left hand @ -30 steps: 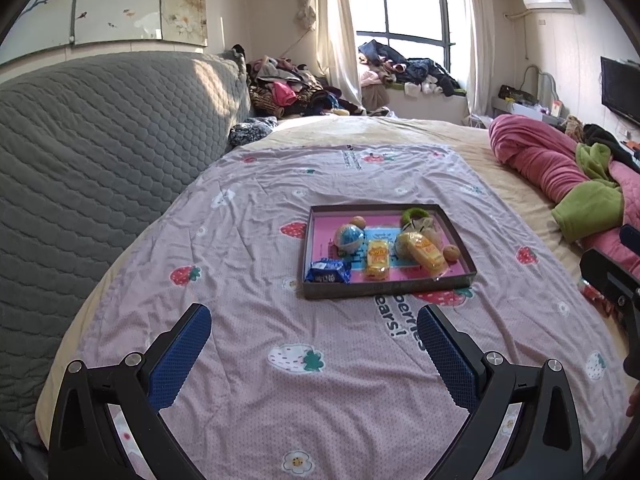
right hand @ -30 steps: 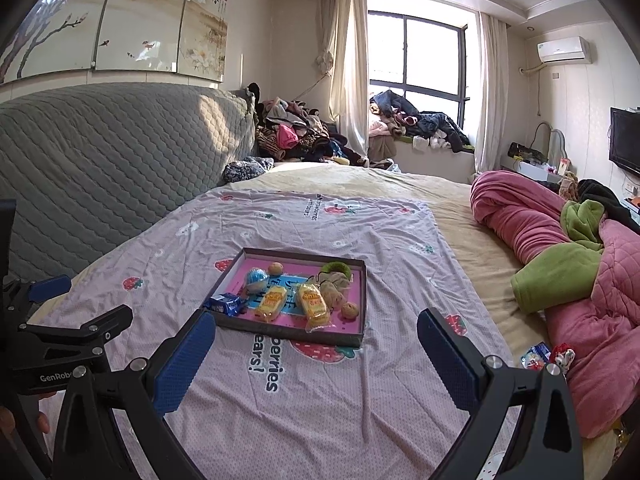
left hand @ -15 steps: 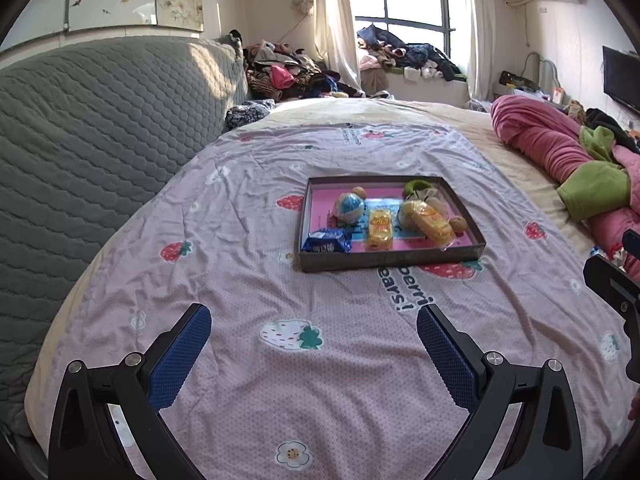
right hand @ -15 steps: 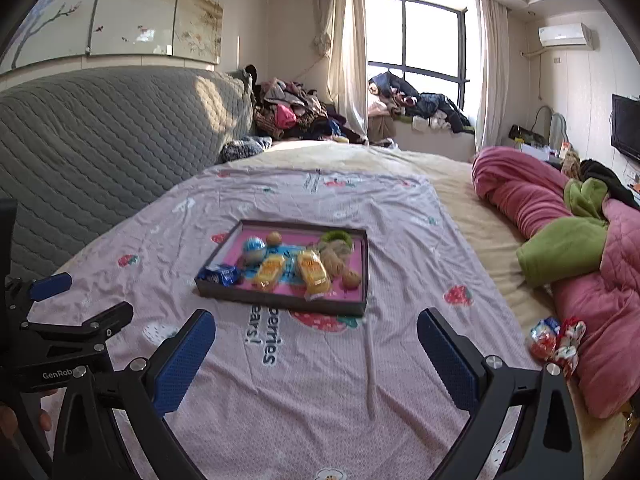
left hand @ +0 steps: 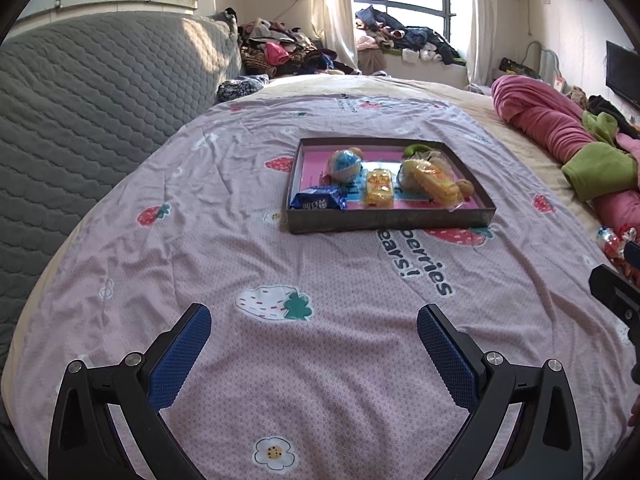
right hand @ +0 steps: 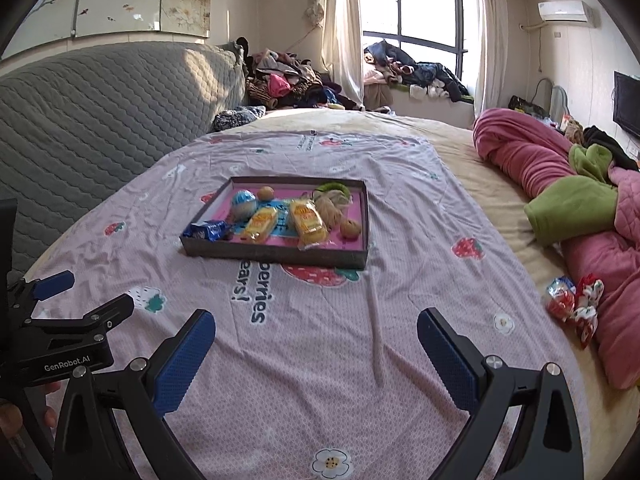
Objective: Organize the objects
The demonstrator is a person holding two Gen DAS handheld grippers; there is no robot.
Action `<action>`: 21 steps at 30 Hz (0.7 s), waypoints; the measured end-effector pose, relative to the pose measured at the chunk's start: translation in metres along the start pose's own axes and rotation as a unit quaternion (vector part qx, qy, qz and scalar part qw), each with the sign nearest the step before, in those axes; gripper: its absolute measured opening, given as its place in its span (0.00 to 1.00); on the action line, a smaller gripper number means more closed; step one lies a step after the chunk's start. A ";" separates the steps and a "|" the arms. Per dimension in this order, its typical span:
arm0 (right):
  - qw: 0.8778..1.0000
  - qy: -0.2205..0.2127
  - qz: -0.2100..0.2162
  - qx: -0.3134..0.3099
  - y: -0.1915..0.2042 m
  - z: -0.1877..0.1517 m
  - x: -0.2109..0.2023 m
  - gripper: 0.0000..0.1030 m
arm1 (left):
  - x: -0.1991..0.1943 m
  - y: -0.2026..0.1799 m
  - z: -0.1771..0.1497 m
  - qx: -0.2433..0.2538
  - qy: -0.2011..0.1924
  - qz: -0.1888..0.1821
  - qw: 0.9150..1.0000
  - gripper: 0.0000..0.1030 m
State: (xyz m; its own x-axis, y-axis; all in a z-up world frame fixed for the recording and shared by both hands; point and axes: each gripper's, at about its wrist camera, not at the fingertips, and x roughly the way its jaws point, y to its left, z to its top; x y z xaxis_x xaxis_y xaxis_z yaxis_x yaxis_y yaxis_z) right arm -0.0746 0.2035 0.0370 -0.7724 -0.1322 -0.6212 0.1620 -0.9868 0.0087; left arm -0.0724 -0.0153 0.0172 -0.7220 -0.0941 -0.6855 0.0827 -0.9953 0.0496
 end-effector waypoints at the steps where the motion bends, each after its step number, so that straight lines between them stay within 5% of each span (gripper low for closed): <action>1: 1.000 0.001 0.000 0.001 -0.001 -0.001 0.001 0.99 | 0.004 -0.001 -0.002 0.002 0.004 0.005 1.000 1.00; 21: 1.000 0.028 -0.003 0.002 -0.008 -0.025 0.032 0.99 | 0.027 -0.004 -0.013 0.004 0.014 -0.009 1.000 1.00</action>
State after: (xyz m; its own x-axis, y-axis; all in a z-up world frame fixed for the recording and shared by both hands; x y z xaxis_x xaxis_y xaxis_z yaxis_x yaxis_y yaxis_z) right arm -0.0855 0.2096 -0.0028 -0.7377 -0.1201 -0.6643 0.1548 -0.9879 0.0067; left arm -0.0837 -0.0141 -0.0109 -0.7042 -0.0766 -0.7059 0.0643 -0.9970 0.0440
